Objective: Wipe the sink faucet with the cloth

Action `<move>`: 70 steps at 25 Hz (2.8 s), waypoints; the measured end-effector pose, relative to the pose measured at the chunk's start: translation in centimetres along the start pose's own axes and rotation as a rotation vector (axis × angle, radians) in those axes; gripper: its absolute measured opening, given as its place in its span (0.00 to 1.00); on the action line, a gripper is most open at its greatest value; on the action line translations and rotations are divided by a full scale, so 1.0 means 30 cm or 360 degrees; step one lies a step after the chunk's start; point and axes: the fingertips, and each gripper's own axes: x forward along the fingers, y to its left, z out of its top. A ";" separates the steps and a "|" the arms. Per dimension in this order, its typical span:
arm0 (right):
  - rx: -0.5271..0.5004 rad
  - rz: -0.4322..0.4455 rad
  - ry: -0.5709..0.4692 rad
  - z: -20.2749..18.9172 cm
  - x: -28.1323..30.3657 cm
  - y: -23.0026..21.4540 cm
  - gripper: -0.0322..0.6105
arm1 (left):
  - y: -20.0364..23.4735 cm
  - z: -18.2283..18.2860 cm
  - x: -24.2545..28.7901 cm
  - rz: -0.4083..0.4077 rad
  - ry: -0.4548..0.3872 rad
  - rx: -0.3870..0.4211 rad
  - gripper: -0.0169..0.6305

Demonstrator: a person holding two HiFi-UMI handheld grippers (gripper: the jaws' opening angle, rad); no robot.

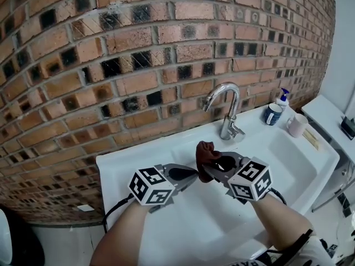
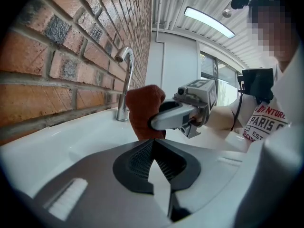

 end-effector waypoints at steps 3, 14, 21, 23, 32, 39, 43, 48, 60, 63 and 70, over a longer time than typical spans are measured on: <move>-0.0064 -0.0065 -0.0073 0.099 -0.024 -0.028 0.19 | -0.001 -0.002 0.003 -0.0001 0.0005 -0.0001 0.04; -0.0245 -0.0176 -0.0278 0.436 -0.050 -0.100 0.19 | -0.002 -0.001 0.002 -0.0003 0.0008 0.0000 0.04; -0.0253 -0.0231 -0.0325 0.508 -0.041 -0.145 0.19 | -0.004 -0.001 0.002 -0.0001 0.0011 -0.0001 0.04; -0.0235 -0.0257 -0.0315 0.495 -0.032 -0.165 0.19 | -0.003 -0.001 0.002 -0.0002 0.0012 0.0000 0.04; -0.0210 -0.0273 -0.0312 0.482 -0.020 -0.192 0.19 | 0.000 -0.002 0.004 -0.0001 0.0014 0.0000 0.04; -0.0204 -0.0265 -0.0285 0.490 -0.024 -0.198 0.19 | 0.000 -0.002 0.003 0.0000 0.0013 -0.0003 0.04; -0.0199 -0.0262 -0.0276 0.496 -0.031 -0.203 0.19 | 0.000 -0.002 0.005 -0.0001 0.0016 -0.0001 0.04; -0.0207 -0.0282 -0.0304 0.526 -0.056 -0.214 0.19 | 0.001 -0.002 0.002 0.0002 0.0014 -0.0003 0.04; -0.0245 -0.0475 -0.0418 0.658 -0.207 -0.349 0.19 | -0.003 -0.002 0.004 -0.0003 0.0017 -0.0005 0.04; -0.0248 -0.0499 -0.0419 0.665 -0.221 -0.375 0.20 | -0.003 -0.001 0.004 -0.0002 0.0016 -0.0005 0.04; -0.0266 -0.0532 -0.0425 0.665 -0.233 -0.404 0.20 | 0.000 0.000 0.005 -0.0001 0.0016 -0.0002 0.04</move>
